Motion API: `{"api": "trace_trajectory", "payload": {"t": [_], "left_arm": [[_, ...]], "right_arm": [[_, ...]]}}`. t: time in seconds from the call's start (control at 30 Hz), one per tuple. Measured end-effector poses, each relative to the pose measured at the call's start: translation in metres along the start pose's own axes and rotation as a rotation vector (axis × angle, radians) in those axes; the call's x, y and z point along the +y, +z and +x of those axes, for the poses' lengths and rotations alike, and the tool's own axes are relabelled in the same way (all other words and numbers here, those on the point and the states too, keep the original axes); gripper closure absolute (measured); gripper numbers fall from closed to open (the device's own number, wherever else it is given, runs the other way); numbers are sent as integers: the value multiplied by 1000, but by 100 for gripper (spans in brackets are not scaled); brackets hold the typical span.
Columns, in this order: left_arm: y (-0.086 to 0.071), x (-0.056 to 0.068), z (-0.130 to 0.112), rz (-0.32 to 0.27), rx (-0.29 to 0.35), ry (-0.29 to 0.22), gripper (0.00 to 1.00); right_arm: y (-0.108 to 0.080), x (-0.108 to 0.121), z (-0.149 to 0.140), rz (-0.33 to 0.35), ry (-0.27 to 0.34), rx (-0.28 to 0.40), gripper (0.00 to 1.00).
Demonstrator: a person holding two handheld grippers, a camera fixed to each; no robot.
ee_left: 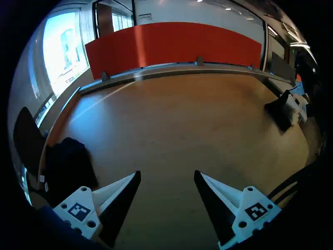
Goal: Fold towel
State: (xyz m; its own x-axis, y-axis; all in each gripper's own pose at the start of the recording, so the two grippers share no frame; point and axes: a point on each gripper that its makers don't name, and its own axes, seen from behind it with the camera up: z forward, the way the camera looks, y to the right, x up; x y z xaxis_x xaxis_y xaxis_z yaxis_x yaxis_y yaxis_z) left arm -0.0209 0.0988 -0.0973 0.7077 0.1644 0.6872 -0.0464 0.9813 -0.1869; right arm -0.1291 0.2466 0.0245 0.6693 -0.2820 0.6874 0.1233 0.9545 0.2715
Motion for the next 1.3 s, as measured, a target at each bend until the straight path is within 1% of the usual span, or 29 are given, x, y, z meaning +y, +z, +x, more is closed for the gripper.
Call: {"api": "trace_trajectory", "payload": {"t": [0.17,0.47,0.77,1.07,1.3], "left_arm": [[-1,-2,0,2,0,1,5],[-3,-9,-1,12,0,0,5],[-4,-10,-2,18,3,8,5],[-7,-12,-3,27,4,10,5],[-9,-11,-5,34,2,19,5]], "right_arm": [[-1,1,-15,-14,2,-23,95],[-3,5,-38,-42,4,-64,95],[-2,6,-67,-69,14,-116,95],[-1,9,-102,-99,55,-182,95],[4,15,-122,-124,108,-218,95]]}}
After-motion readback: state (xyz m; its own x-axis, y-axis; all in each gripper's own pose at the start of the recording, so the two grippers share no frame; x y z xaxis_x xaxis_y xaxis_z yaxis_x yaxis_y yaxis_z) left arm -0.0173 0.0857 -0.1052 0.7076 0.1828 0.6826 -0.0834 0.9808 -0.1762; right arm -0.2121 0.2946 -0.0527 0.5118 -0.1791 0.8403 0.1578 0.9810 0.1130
